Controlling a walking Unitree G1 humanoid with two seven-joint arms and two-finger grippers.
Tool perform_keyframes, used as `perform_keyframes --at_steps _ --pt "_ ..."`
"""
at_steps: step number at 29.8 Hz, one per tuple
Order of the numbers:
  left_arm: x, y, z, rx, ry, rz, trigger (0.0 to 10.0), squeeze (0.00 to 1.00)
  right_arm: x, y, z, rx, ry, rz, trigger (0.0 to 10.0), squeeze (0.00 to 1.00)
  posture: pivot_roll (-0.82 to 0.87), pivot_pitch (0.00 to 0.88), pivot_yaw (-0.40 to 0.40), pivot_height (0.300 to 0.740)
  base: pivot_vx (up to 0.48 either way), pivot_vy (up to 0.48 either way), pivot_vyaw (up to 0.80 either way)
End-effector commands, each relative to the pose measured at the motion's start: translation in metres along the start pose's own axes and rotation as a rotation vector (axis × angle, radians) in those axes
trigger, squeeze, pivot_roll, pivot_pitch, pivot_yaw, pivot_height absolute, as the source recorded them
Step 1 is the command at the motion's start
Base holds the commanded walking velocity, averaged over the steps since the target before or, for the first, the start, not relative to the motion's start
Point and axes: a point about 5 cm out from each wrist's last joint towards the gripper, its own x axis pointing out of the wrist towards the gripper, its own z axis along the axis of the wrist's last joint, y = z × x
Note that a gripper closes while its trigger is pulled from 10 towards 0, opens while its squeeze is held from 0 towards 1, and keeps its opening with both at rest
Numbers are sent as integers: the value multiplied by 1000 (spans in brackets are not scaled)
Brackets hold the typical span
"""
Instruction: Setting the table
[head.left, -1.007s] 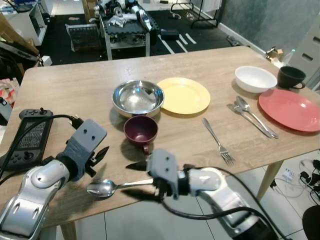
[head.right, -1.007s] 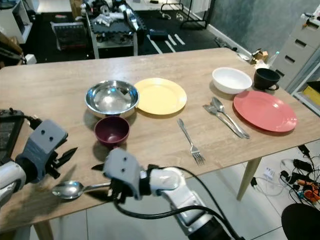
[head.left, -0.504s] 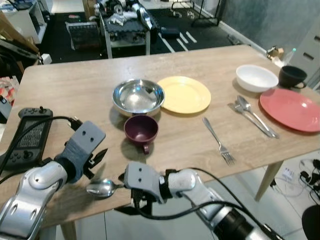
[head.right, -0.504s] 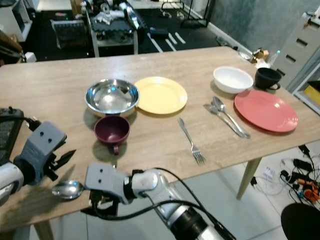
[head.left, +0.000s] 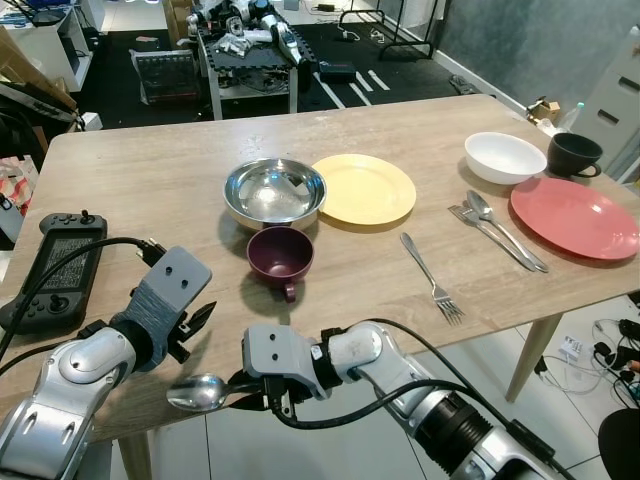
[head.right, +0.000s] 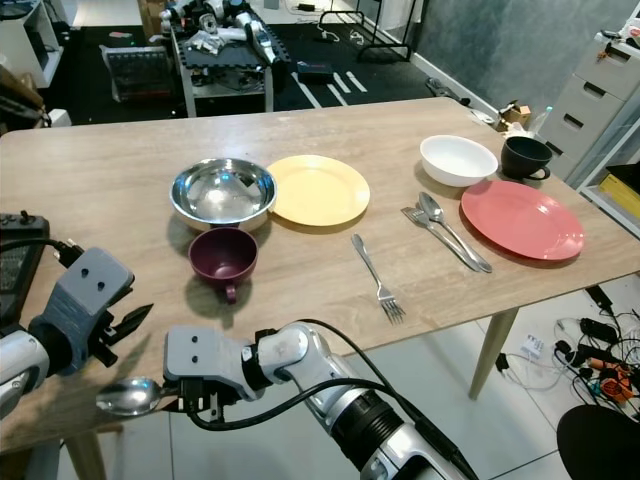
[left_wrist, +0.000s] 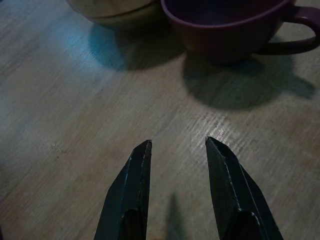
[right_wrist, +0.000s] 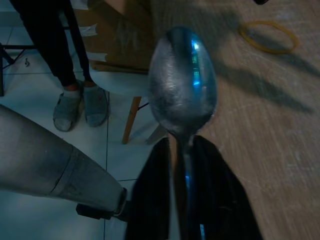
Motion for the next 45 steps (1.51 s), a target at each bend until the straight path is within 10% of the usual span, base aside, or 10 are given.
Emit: perform_keyframes --at_steps 1,14,16,26,33,45 --pt "-1 -4 -1 6 3 -6 10000 0 -11 -4 -21 57 92 -57 0 0 136 201 28 740 0 0 0" --pt "2 -6 1 1 -7 -4 10000 0 -34 -33 7 89 -181 -288 0 0 130 206 38 740 0 0 0" --pt "3 -6 1 1 -9 -10 10000 0 -58 -48 33 128 -404 -378 10000 0 126 209 44 740 0 0 0" --pt "11 1 9 -41 -40 60 10000 0 -138 -79 74 234 -845 -734 10000 0 115 207 56 740 0 0 0" --pt "19 18 20 -235 -100 179 10000 0 -142 -74 61 290 -834 -843 10000 0 112 201 58 740 0 0 0" --pt "26 28 12 -220 -57 283 10000 0 -151 -71 47 363 -810 -990 10000 0 100 200 65 740 320 0 0"
